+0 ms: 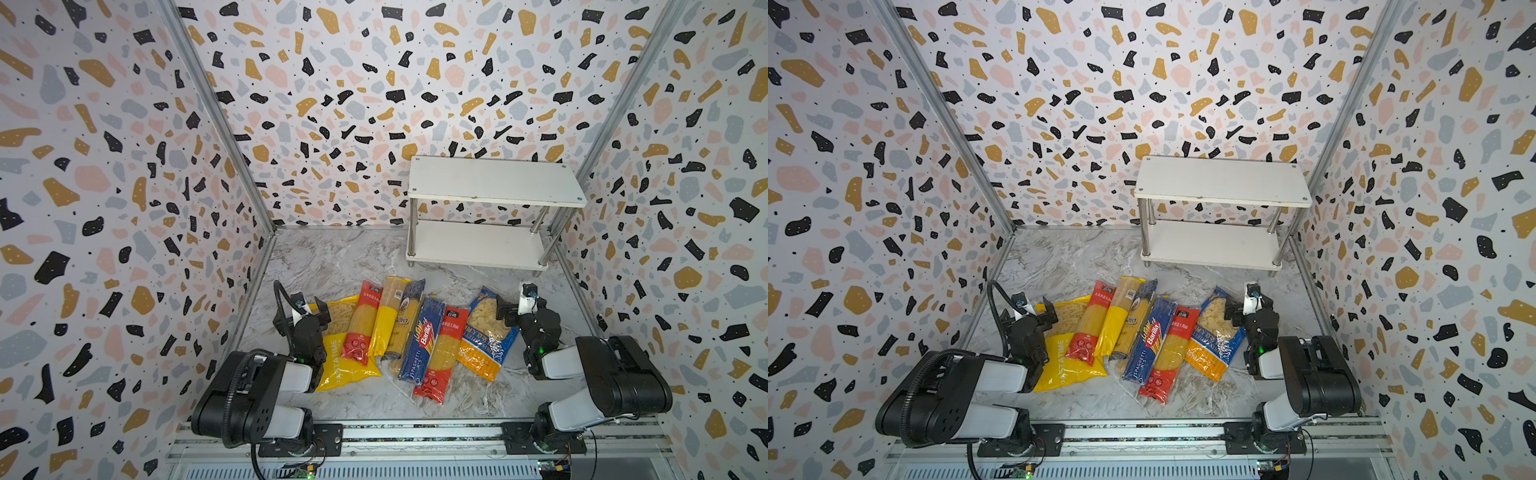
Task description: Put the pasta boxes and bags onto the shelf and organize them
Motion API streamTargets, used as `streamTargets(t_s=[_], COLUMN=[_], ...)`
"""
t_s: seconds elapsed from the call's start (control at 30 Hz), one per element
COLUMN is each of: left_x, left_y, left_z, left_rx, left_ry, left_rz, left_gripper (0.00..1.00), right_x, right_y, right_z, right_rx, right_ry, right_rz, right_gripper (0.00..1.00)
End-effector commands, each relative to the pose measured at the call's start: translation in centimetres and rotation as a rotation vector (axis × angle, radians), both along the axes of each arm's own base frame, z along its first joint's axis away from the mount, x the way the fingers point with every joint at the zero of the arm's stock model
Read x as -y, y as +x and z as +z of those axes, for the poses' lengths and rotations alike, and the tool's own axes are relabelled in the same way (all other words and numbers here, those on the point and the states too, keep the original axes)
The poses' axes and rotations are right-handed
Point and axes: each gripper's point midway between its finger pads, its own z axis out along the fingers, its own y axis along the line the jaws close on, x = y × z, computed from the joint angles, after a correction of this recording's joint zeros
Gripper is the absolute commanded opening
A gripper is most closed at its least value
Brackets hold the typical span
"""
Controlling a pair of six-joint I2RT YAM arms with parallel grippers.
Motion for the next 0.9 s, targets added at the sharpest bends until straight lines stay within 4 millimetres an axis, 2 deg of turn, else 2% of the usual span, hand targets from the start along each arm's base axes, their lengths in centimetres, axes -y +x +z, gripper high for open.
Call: streamTargets(t_s=[0.0,0.87], left_x=[0.16,0.23], left_y=[0.60,0.78], left_z=[2.08,2.08], left_rx=[0.080,0.080], left_ry=[-0.014,-0.020], left_rz=[-0.003,-0.022], left_gripper=[0.99,1.00], right_x=[0.01,-0.04], right_y=[0.37,0.36], right_z=[1.14,1.43], right_rx=[0.037,0.039], right_ry=[-0.009,-0.034], right_rz=[-0.003,-0.038], right_gripper=[0.99,0.99])
